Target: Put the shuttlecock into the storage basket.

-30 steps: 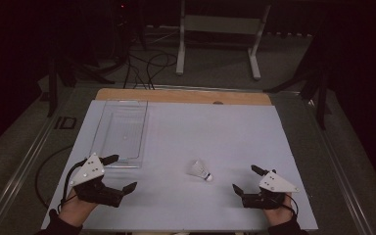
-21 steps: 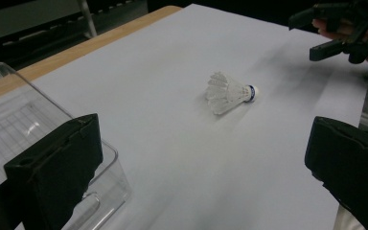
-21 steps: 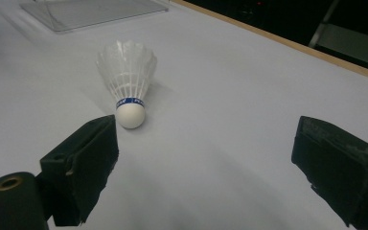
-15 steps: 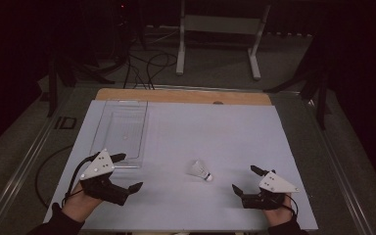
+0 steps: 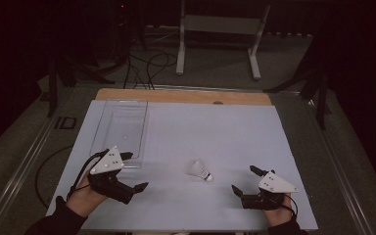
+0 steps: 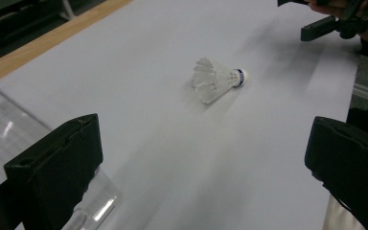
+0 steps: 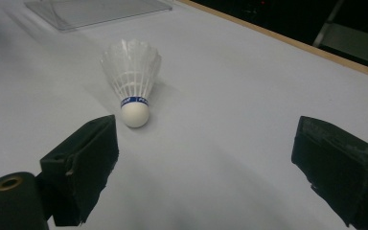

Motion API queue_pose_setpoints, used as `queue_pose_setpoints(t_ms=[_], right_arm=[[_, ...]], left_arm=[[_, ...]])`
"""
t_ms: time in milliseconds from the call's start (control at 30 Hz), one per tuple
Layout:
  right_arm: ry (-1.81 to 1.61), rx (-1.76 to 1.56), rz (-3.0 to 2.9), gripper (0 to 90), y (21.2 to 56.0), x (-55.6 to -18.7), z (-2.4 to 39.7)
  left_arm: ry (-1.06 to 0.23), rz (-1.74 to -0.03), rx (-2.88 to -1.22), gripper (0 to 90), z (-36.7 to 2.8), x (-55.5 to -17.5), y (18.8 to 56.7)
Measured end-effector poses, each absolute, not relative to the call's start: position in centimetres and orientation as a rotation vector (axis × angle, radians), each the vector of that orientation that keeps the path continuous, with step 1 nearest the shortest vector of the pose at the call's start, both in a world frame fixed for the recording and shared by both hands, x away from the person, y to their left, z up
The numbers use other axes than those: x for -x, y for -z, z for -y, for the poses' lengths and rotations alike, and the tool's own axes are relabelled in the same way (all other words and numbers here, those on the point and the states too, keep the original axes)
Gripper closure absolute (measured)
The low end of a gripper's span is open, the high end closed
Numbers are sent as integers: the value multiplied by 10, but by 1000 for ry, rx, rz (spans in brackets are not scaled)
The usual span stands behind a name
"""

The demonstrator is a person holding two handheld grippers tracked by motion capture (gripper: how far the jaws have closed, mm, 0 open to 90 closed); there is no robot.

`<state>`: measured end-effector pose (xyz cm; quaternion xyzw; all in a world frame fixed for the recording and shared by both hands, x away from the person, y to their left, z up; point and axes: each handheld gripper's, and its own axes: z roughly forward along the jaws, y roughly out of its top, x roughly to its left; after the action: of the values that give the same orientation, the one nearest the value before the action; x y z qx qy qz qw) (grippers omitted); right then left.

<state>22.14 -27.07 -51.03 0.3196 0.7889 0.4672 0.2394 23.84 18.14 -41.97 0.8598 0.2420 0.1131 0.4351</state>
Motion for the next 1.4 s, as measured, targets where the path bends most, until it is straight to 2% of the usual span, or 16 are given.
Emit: queue_pose_setpoints(t_ms=[800,1400], right_arm=[[-1288,-870,-2172,88,511,-221,270],[-1290,-867,-2184,88,511,-221,269]], left_arm=[[-195,-496,-2304,1,-153,-251,420],[-127,-529,-2428,1,-140,-262,428]])
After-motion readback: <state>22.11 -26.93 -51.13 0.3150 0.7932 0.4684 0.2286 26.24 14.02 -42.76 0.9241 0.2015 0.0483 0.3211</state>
